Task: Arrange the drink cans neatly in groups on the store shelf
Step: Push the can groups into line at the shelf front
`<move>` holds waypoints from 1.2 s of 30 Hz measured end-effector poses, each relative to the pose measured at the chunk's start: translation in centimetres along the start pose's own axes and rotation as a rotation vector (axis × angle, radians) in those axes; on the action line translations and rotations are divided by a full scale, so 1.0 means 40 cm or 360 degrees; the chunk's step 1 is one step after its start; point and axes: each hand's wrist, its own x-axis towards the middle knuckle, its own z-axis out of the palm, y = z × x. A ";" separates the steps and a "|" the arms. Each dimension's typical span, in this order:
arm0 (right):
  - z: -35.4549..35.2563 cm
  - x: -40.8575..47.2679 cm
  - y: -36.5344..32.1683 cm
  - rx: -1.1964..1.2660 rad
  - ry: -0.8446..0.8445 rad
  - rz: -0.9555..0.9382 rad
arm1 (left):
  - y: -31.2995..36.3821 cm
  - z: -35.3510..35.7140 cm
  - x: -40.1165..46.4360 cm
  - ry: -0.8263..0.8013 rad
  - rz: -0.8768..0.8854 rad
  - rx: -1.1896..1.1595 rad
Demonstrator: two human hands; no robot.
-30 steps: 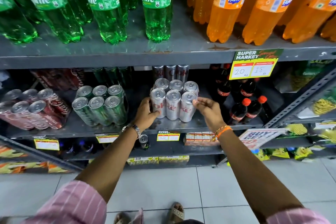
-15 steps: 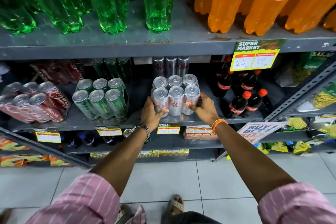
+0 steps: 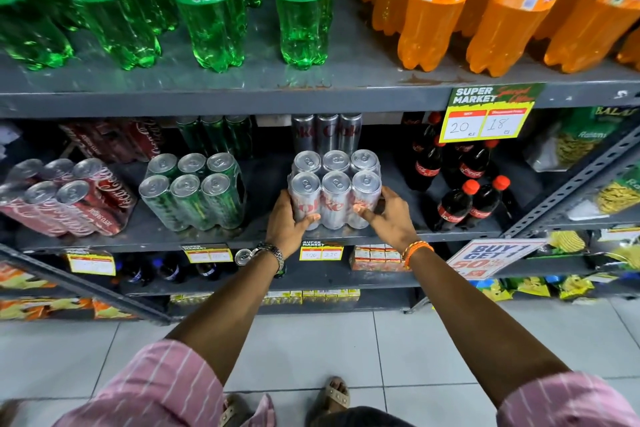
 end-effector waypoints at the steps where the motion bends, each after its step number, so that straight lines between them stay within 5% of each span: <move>1: -0.001 -0.001 -0.001 0.0005 -0.0009 -0.0007 | 0.001 -0.001 0.000 0.0002 -0.0006 0.0009; 6: -0.009 -0.005 -0.049 0.0067 0.0025 0.0037 | 0.012 -0.040 -0.005 -0.0064 -0.0003 0.0041; 11: 0.035 -0.054 -0.184 -0.0180 0.0796 -0.0385 | 0.007 -0.220 -0.047 0.0262 0.0197 -0.0084; 13: 0.095 -0.072 -0.259 -0.0091 0.0872 -0.0621 | -0.025 -0.321 -0.066 0.0457 0.0288 -0.0064; 18: 0.340 -0.080 -0.385 0.0319 0.0197 -0.0482 | -0.160 -0.524 -0.060 0.0782 -0.0027 0.0081; 22: 0.496 -0.060 -0.406 0.0133 -0.0422 -0.0104 | -0.252 -0.598 -0.010 0.0276 -0.0348 0.0167; 27: 0.580 -0.067 -0.416 0.0253 -0.0278 -0.0042 | -0.309 -0.624 0.025 -0.0128 -0.0306 0.0031; 36: 0.588 -0.102 -0.433 0.0331 -0.0145 0.0043 | -0.363 -0.634 0.031 -0.0088 -0.0117 0.0086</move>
